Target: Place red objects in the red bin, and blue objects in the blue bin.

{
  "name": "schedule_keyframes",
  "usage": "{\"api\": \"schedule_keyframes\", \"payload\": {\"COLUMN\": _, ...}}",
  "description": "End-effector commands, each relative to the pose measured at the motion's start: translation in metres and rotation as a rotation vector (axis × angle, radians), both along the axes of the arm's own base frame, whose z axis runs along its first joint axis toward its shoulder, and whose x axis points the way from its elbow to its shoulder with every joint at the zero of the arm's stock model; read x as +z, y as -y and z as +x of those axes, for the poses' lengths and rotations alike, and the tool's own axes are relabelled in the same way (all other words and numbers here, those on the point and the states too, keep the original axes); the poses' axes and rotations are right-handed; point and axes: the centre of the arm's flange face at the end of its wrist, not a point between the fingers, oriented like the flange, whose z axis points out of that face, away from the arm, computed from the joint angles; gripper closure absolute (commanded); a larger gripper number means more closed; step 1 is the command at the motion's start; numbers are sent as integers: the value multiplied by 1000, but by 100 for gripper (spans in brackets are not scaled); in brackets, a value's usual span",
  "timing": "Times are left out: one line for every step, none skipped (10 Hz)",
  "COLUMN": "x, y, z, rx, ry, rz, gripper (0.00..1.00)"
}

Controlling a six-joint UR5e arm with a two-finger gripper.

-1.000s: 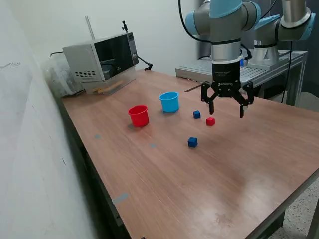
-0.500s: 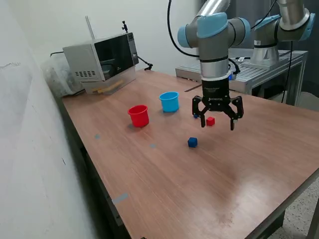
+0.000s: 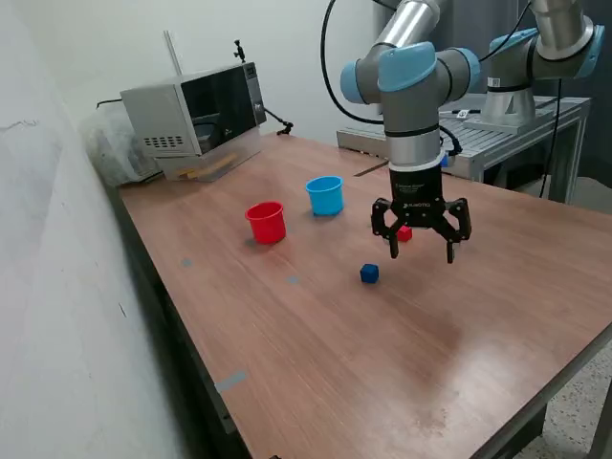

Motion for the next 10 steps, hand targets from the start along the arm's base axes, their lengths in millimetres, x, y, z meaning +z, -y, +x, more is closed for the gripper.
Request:
{"api": "schedule_keyframes", "payload": {"x": 3, "y": -29, "z": -18, "rx": -20, "ry": -14, "rz": -5, "gripper": 0}}
{"api": "schedule_keyframes", "payload": {"x": 6, "y": -47, "z": -26, "rx": -41, "ry": -22, "rz": -6, "gripper": 0}}
{"api": "schedule_keyframes", "payload": {"x": 7, "y": -62, "z": -32, "rx": -52, "ry": -24, "rz": -4, "gripper": 0}}
{"api": "schedule_keyframes", "payload": {"x": 6, "y": -73, "z": -35, "rx": -59, "ry": -24, "rz": -3, "gripper": 0}}
{"api": "schedule_keyframes", "payload": {"x": 3, "y": -77, "z": -35, "rx": -62, "ry": -18, "rz": -2, "gripper": 0}}
{"api": "schedule_keyframes", "payload": {"x": 1, "y": -83, "z": -36, "rx": -69, "ry": -13, "rz": -2, "gripper": 0}}
{"api": "schedule_keyframes", "payload": {"x": -2, "y": -83, "z": -35, "rx": -69, "ry": -9, "rz": -1, "gripper": 0}}
{"api": "schedule_keyframes", "payload": {"x": -8, "y": -83, "z": -35, "rx": -69, "ry": 2, "rz": 0, "gripper": 0}}
{"api": "schedule_keyframes", "payload": {"x": -14, "y": -83, "z": -35, "rx": -69, "ry": 10, "rz": 2, "gripper": 0}}
{"api": "schedule_keyframes", "payload": {"x": -17, "y": -83, "z": -35, "rx": -69, "ry": 14, "rz": 2, "gripper": 0}}
